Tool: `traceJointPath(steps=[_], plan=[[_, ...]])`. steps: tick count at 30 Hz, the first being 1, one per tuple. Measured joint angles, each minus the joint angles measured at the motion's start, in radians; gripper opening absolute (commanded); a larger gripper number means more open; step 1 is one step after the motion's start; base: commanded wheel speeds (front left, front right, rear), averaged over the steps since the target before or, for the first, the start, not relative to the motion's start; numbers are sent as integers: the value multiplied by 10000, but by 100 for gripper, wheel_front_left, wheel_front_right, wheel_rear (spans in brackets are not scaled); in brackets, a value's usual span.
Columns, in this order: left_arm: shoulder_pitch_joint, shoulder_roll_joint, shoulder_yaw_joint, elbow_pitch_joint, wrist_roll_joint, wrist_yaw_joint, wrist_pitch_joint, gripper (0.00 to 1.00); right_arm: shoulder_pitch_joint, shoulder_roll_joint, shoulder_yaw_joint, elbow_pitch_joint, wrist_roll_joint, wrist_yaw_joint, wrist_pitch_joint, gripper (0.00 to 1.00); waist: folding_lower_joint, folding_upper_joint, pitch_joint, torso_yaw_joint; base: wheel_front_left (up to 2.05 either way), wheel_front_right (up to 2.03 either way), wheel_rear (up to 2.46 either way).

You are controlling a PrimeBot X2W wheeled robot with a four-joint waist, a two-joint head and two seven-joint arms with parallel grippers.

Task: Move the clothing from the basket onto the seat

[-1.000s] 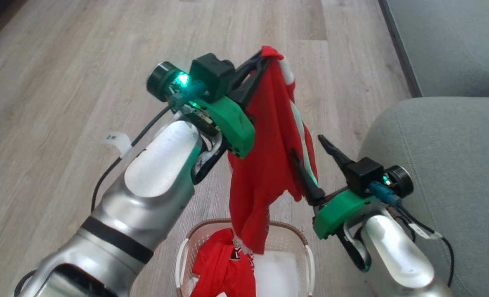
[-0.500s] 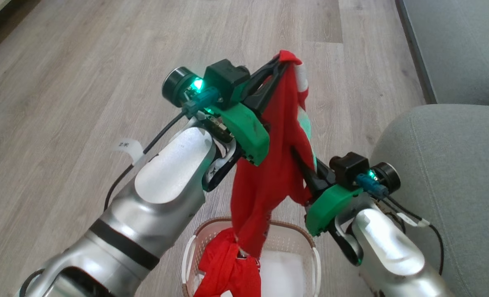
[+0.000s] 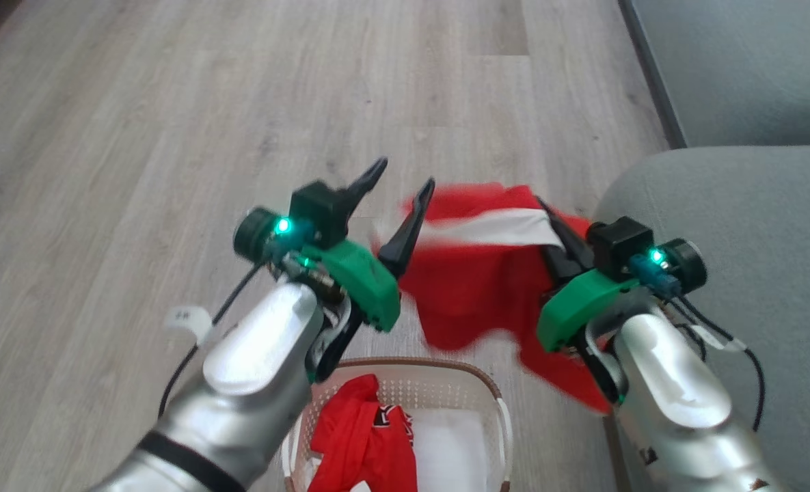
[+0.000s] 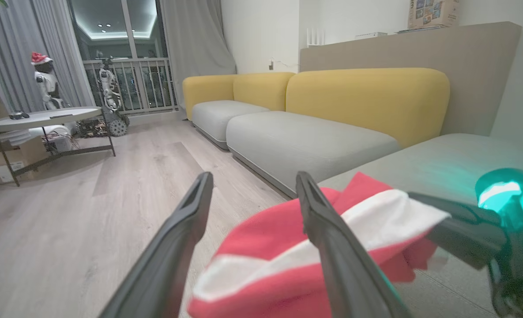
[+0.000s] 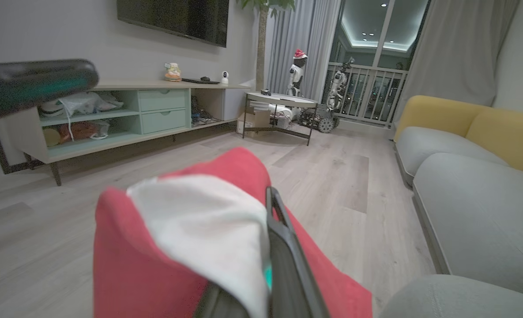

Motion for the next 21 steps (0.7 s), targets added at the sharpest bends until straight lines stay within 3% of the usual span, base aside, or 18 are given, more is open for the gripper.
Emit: traceJointPath(steps=[21], plan=[[2668, -209, 610, -832, 583, -10, -71, 100, -57, -1185, -1306, -1080, -311, 0, 0, 0, 0, 1, 367, -2345, 0, 0, 0]])
